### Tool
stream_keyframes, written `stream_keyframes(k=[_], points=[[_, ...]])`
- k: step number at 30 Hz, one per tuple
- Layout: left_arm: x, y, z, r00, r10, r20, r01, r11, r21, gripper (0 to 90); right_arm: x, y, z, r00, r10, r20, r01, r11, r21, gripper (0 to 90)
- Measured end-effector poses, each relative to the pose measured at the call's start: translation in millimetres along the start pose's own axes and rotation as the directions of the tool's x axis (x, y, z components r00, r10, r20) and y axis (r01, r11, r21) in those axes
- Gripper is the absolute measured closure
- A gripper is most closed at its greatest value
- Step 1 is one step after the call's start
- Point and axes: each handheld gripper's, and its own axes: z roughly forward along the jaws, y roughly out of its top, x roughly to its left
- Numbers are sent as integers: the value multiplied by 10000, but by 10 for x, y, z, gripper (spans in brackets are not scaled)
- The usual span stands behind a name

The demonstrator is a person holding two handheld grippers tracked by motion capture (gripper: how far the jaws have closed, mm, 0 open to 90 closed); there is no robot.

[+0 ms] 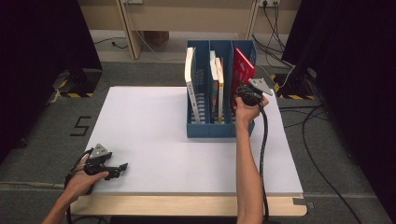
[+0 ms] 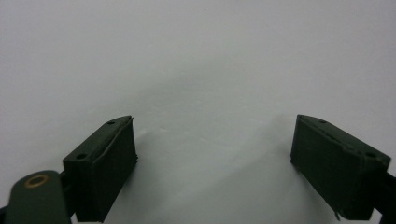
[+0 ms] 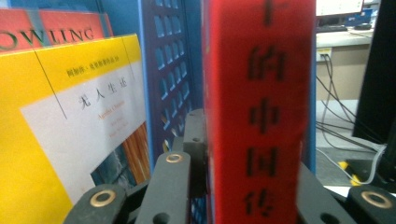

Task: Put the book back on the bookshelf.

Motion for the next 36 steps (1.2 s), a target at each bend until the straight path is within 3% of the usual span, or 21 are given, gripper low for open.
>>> stream_keyframes(k=[7, 16, 23, 27, 36], points=[[0, 0, 0, 10000, 1, 4, -1, 10000, 4, 130, 5, 53, -25, 9998, 79, -200, -71, 9992, 389, 773], [0, 0, 0, 10000, 10, -4, -10, 10000, 7, 130, -8, 31, -165, 9984, -178, -529, 228, 9952, 954, 764], [0, -1, 0, 10000, -2, 5, 2, 10000, 0, 130, 4, 46, -247, 9961, -268, -837, 355, 9940, 1039, 750], [0, -2, 1, 10000, 0, -1, 0, 10000, -18, 131, -2, 46, -303, 9950, -106, -997, 208, 9946, 1020, 714], [1, -2, 1, 10000, 2, 0, -2, 10000, -24, 130, -53, 16, -512, 9870, -191, -1596, 407, 9903, 1329, 632]])
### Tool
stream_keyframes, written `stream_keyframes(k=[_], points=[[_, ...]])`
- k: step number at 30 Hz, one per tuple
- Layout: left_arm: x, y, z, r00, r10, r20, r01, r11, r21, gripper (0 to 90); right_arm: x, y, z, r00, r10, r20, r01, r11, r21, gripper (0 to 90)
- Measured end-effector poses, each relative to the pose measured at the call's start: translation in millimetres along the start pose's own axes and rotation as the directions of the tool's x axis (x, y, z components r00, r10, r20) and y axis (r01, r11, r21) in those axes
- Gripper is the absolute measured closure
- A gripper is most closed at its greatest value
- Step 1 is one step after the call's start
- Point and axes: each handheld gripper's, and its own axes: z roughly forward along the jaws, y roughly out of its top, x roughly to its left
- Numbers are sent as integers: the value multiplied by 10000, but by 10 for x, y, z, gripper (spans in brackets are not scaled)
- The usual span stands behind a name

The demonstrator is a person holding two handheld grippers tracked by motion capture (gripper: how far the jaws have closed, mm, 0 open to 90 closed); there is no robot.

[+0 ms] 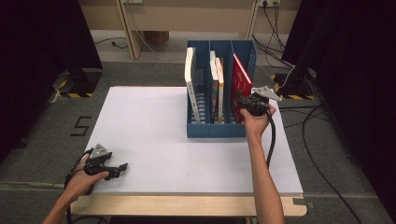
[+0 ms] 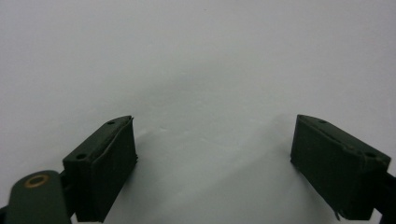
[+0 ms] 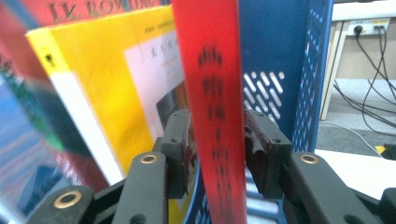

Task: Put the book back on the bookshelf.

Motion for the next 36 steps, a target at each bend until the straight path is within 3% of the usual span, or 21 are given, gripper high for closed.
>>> stream_keyframes(k=[9, 13, 19, 36], points=[[1, 0, 0, 10000, 1, 5, -1, 10000, 3, 130, -37, -126, -273, 9990, -173, -403, 177, 9998, 105, 625], [0, 0, 0, 10000, 3, 2, -3, 10000, 0, 130, -40, -208, -378, 9981, 15, -608, -15, 10000, 2, 606], [0, -1, -1, 10000, 0, 3, 0, 10000, 0, 130, -15, -228, -503, 9976, -330, -602, 333, 9994, 51, 554], [0, -1, -1, 10000, -5, -5, 5, 10000, 1, 131, 24, -328, -727, 9981, 147, -605, -133, 9996, 239, 438]])
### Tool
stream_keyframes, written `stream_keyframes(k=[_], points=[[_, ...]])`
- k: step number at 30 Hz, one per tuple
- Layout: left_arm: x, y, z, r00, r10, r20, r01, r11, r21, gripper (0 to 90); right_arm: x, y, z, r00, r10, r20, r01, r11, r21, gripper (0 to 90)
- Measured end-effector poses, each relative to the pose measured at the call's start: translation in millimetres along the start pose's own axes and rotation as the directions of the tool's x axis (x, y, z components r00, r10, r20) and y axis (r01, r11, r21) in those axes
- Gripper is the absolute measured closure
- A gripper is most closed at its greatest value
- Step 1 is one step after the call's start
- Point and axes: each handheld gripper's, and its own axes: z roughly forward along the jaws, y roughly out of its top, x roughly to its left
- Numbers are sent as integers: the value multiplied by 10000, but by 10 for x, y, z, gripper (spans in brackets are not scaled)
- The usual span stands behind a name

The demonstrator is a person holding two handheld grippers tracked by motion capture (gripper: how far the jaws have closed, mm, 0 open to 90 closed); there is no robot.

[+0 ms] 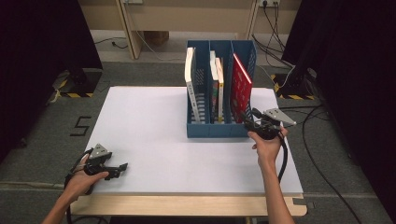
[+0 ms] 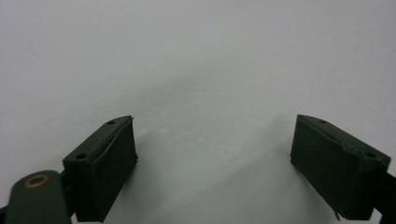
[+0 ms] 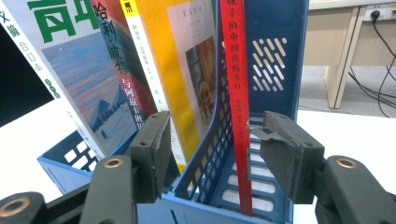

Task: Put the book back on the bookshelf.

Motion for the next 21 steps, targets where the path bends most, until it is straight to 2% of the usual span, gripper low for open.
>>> stream_keyframes(k=[2, 5, 7, 21], points=[[1, 0, 0, 10000, -2, 11, 2, 10000, -4, 131, 7, -15, -26, 9999, 101, -10, -101, 9999, 1, 427], [0, 0, 0, 10000, 4, 1, -4, 10000, -1, 130, 22, -34, -62, 10000, 14, -3, -14, 10000, 31, 420], [0, 0, 0, 10000, 3, -2, -3, 10000, -1, 131, 44, -51, -86, 9998, 199, -25, -198, 9998, 57, 413], [0, -1, 0, 10000, -1, 2, 1, 10000, -3, 130, 112, -136, -186, 9999, 90, -109, -89, 9999, 122, 400]])
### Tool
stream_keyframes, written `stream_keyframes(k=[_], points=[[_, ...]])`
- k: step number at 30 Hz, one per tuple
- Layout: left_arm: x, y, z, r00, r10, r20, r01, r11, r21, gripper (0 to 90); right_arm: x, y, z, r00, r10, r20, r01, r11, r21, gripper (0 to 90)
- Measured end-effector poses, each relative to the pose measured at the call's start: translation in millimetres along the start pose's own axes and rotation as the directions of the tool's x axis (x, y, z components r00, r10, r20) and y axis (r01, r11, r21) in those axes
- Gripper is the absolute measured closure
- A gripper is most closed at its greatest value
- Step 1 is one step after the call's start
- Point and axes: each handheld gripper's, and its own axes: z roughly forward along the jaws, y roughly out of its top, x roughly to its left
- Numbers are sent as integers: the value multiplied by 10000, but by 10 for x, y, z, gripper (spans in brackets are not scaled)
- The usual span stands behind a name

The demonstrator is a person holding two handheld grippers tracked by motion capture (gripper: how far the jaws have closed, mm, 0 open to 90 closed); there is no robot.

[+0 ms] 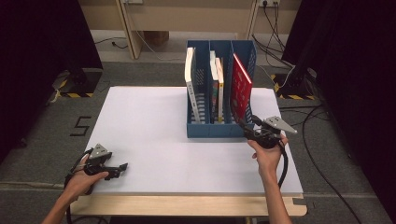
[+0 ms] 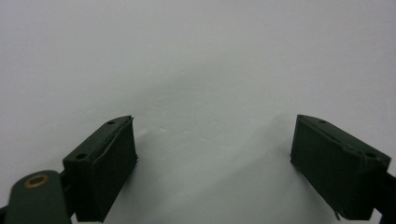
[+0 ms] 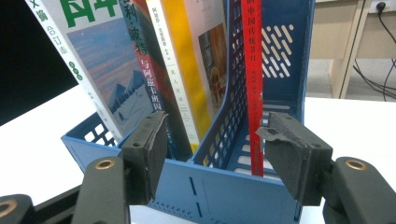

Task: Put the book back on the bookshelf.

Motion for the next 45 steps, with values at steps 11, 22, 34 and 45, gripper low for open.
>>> stream_keyframes(k=[11, 22, 34, 45], points=[[1, 0, 0, 10000, -1, 2, 1, 10000, -3, 130, 79, -66, -106, 9998, -63, -163, 66, 9999, 157, 379], [1, -1, 0, 10000, -1, 4, 1, 10000, -3, 130, 202, -167, -150, 9973, 318, -659, -299, 9991, 294, 322], [1, -1, 0, 10000, -3, 7, 3, 10000, -4, 130, 341, -296, -163, 9946, 388, -960, -326, 9973, 652, 253], [1, -1, 0, 10000, 4, 2, -4, 10000, -4, 130, 429, -383, -186, 9912, 417, -1256, -311, 9959, 854, 252]])
